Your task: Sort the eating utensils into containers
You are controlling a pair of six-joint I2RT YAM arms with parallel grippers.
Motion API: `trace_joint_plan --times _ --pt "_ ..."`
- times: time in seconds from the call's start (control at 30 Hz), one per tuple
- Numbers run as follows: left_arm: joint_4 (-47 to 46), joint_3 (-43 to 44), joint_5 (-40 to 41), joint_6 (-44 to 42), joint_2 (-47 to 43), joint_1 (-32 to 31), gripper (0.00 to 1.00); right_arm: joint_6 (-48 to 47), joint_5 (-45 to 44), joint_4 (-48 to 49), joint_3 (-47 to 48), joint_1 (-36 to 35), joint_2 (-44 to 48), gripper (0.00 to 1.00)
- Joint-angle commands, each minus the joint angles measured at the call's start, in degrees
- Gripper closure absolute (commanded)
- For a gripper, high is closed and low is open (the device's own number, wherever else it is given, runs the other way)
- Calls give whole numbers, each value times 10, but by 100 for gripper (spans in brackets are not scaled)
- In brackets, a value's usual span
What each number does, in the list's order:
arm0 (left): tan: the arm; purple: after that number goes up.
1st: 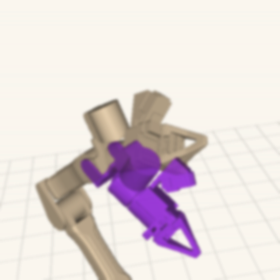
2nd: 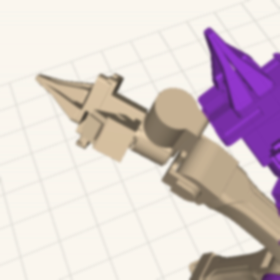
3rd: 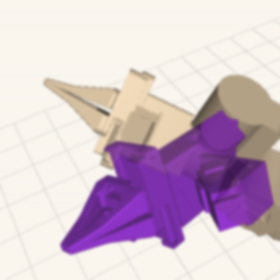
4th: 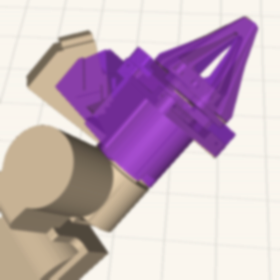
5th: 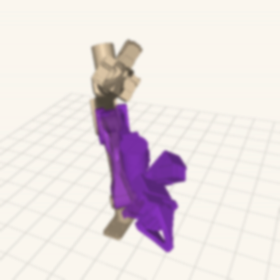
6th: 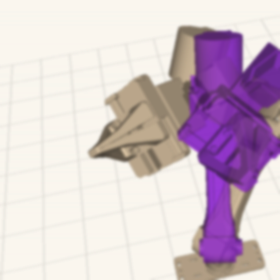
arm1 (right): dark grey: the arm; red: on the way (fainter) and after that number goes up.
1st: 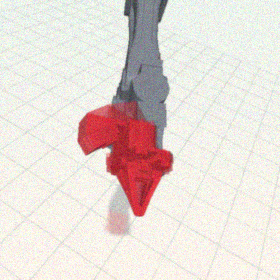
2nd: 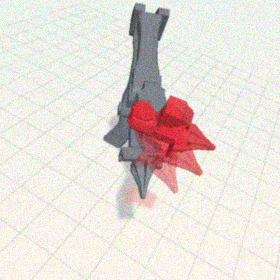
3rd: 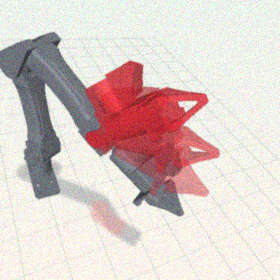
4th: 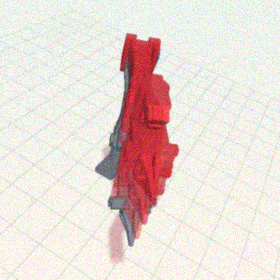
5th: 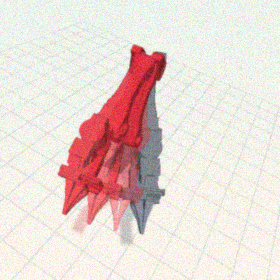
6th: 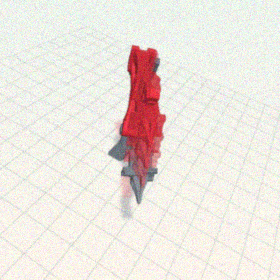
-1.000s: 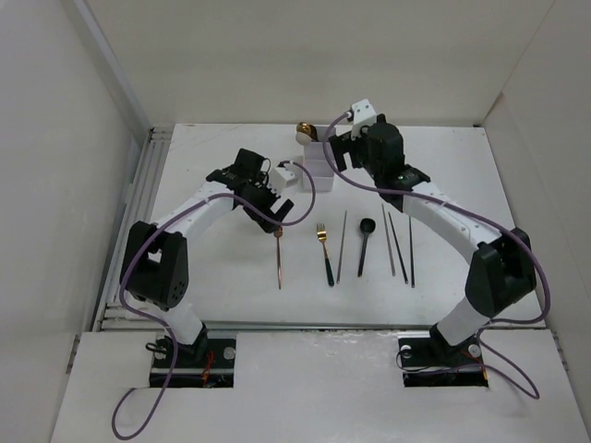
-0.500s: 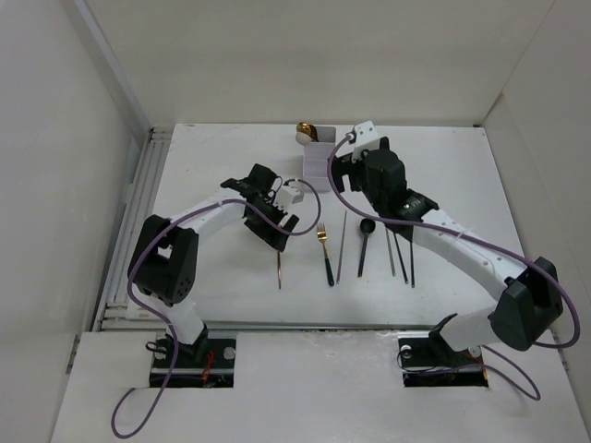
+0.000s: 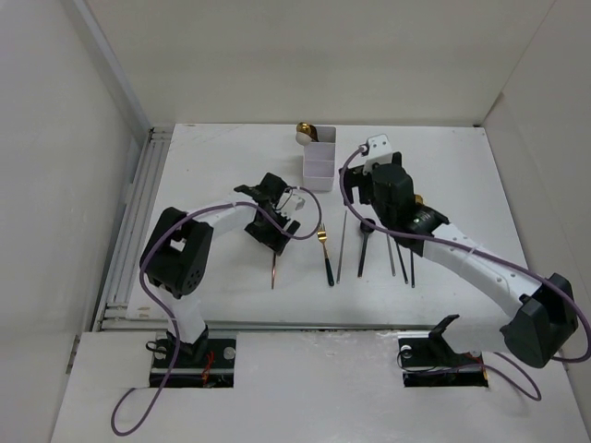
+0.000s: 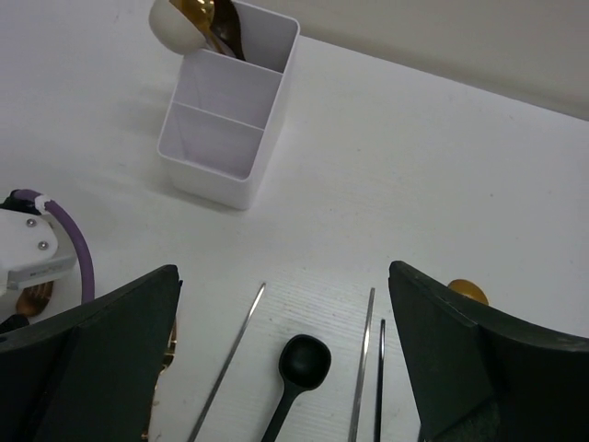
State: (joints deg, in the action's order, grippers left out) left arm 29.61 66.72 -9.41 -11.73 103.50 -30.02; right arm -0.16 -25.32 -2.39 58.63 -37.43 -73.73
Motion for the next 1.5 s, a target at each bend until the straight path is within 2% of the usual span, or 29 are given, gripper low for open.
trace_joint_plan --times 0.0,0.03,0.07,0.13,0.17,0.27,0.3,0.4,0.53,0.7,0.8,0.93,1.03,1.17,1.2,1.23,1.33,1.47 --pt "-2 -4 19 25 35 -4 33 1 -21 14 -3 -5 31 0" --pt "3 -4 19 33 41 -4 37 -11 -27 14 -3 -5 38 0" --pt "3 -4 19 33 47 -4 47 -17 -27 14 -3 -5 43 0" --pt "3 -4 19 39 47 -4 59 -28 -33 14 -3 -5 43 0" --pt "3 -4 14 39 47 -4 70 -35 -39 14 -3 -5 49 0" --pt "3 -4 14 50 47 12 95 -50 -39 14 4 -5 49 0" --pt "3 -4 14 50 47 18 100 -50 -39 14 4 -5 49 0" --pt "9 17 8 56 60 44 100 -62 -33 14 10 -5 49 0" --pt "20 45 -48 74 37 87 100 -109 23 14 22 -5 49 0" --pt "-23 75 -74 53 -80 130 100 -175 204 27 41 -5 26 0" --pt "-46 132 -120 45 -107 139 100 -189 312 58 78 -5 -6 0" --pt "-70 228 -198 76 -118 152 100 -165 420 111 147 -5 -61 0" --pt "-137 237 -228 100 -146 152 100 -133 465 122 226 -5 -119 0" --pt "-290 179 -233 107 -237 152 100 -79 489 164 268 7 -163 1" --pt "-353 147 -233 112 -250 152 100 -51 502 183 268 7 -175 1" --pt "-378 135 -233 112 -261 152 100 -30 516 226 268 13 -180 1" --pt "-420 123 -233 120 -272 138 100 39 576 309 251 30 -201 7" --pt "-427 123 -250 158 -272 138 100 81 592 333 246 36 -214 9"
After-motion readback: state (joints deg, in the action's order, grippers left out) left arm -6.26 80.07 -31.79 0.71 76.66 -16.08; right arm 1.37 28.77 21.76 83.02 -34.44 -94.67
